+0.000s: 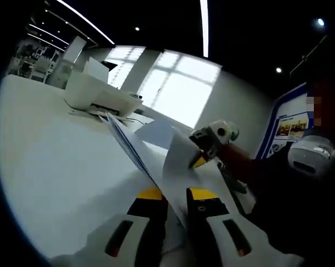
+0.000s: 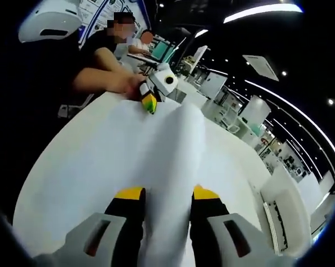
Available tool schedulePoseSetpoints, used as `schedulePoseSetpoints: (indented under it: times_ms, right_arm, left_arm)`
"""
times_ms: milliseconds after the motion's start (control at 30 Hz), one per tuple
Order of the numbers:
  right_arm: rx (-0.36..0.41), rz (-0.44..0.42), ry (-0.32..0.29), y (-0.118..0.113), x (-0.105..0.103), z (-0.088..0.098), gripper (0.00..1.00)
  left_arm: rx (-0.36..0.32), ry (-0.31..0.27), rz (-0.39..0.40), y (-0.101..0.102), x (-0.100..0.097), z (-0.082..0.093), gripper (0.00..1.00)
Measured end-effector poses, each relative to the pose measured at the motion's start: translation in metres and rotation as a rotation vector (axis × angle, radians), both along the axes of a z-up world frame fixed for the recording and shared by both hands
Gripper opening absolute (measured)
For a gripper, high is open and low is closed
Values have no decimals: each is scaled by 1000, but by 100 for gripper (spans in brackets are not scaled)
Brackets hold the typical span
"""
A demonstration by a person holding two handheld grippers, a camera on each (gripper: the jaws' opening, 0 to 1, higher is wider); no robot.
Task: Organize the stack of printing papers by aligning and flattening the scattered papers on the table
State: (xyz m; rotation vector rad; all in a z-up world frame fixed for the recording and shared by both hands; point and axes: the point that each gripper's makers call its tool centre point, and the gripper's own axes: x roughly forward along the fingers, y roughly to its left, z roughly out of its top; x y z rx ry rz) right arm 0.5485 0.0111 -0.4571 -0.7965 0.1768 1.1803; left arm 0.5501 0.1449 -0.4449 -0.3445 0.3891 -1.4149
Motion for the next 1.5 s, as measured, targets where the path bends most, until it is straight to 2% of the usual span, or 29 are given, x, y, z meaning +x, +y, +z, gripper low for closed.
schedulePoseSetpoints:
  times_ms: [400,567,1300,1500]
  right_arm:
    - [-16,61,-22,17,-5,-5,31]
    - [-29,96,-32,27,-4,-9,32]
    - [-36,103,-67,47,6,-13,50]
    - [-40,102,-81,51,10,-12,52]
  left_arm:
    - [-1,-2,-2,-3,-8,1,19]
    - [-2,-3,-5,-1,-4,2,19]
    - [-1,-9,-9,0,-5,1,19]
    - [0,3,-14,0,-5,1,13]
